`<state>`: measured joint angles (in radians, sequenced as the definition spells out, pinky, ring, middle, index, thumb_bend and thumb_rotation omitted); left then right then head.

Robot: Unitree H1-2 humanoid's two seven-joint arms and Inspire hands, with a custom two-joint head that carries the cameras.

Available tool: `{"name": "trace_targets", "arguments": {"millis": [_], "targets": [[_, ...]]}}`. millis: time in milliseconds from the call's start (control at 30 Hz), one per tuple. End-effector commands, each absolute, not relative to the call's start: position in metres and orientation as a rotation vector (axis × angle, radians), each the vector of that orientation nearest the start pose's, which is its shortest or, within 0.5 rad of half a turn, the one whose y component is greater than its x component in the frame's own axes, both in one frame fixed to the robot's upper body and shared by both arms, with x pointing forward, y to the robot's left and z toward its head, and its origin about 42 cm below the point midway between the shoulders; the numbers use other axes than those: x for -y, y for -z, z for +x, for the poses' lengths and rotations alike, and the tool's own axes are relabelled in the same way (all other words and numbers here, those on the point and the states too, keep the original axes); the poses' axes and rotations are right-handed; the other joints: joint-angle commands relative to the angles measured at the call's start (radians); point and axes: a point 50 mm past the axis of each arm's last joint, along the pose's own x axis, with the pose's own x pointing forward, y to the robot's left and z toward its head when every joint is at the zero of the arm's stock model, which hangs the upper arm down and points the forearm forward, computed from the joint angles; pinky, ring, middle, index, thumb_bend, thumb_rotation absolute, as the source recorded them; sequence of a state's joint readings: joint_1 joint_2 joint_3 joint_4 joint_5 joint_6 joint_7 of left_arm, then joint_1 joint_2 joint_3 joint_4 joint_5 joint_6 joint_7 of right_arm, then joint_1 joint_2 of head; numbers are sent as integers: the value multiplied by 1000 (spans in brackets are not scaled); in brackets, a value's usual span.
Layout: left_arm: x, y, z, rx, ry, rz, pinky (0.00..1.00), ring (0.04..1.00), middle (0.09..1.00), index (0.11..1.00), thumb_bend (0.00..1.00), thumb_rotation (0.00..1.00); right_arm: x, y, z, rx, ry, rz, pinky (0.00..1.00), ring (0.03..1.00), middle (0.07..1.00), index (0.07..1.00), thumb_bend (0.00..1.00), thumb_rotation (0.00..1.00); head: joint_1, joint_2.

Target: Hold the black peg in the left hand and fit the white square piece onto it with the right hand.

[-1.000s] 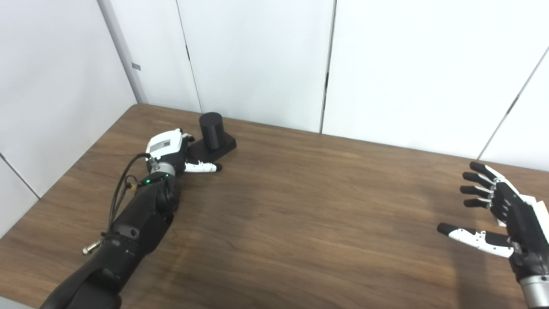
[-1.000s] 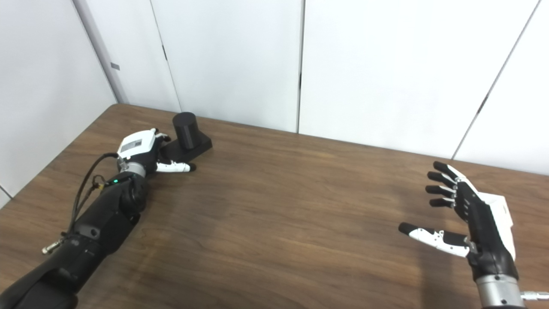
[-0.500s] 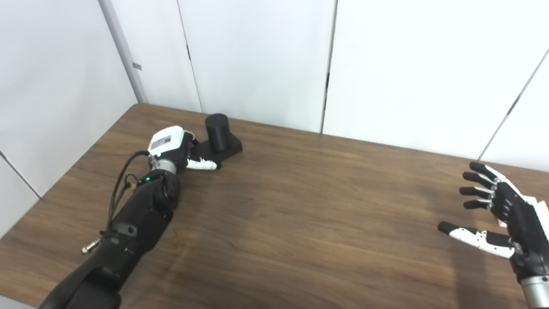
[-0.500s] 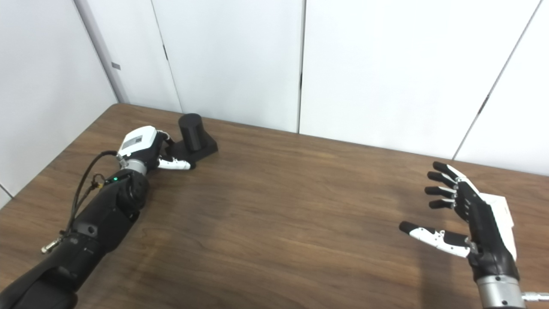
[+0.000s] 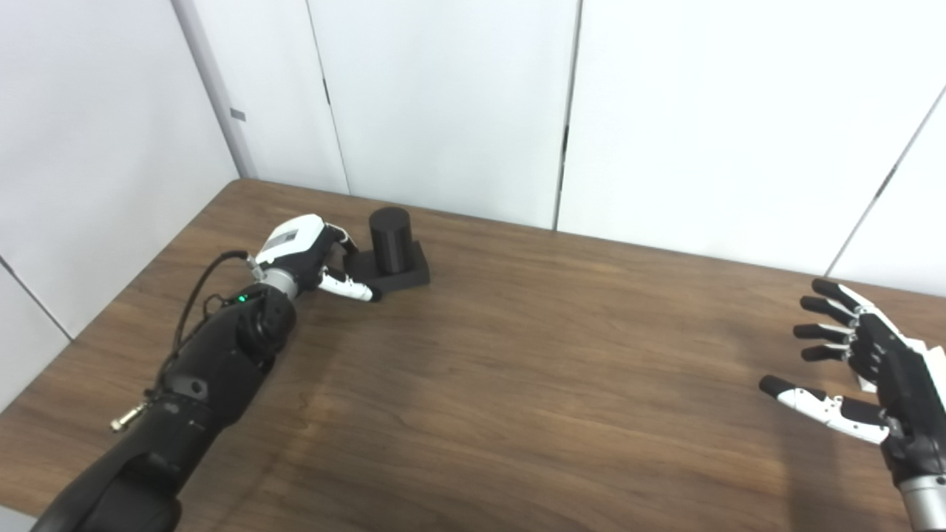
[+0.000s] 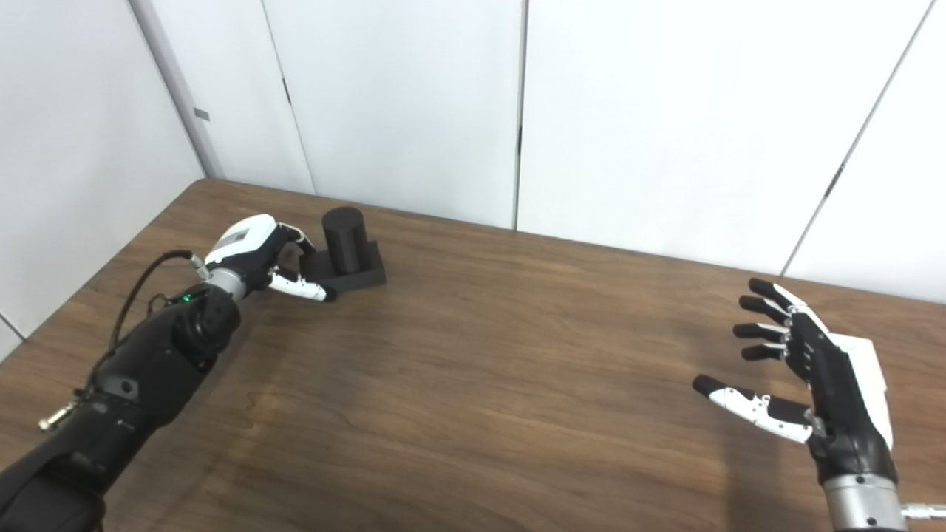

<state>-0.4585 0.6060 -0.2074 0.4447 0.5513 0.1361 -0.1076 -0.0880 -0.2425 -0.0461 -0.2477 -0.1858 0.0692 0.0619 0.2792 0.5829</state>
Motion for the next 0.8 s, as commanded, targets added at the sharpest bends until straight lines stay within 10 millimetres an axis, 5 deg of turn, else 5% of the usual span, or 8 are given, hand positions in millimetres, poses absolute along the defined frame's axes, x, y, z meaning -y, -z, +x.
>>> {"name": "trace_targets", "arguments": {"millis": [0, 300, 433, 533, 767], "targets": [[-372, -164, 417, -127, 201, 1218, 763, 862, 827, 489, 520, 68, 279, -210, 306, 336, 7, -437, 580, 693, 794, 835, 562, 0, 0, 1], [-340, -156, 413, 165, 420, 1306, 724, 846, 835, 493, 522, 72, 279, -207, 309, 345, 7, -446, 567, 687, 789, 829, 572, 0, -11, 4], [-317, -148, 413, 221, 492, 1331, 740, 880, 910, 496, 522, 73, 277, -207, 309, 330, 10, -440, 582, 692, 793, 842, 571, 0, -24, 5], [-293, -141, 411, 264, 561, 1367, 782, 904, 935, 624, 818, 153, 276, -206, 309, 328, 11, -445, 585, 693, 792, 842, 578, 0, -40, 7], [-245, -123, 409, 356, 703, 1416, 798, 896, 949, 667, 893, 170, 278, -201, 312, 340, 21, -441, 582, 688, 783, 834, 600, 0, -88, 17]]}}
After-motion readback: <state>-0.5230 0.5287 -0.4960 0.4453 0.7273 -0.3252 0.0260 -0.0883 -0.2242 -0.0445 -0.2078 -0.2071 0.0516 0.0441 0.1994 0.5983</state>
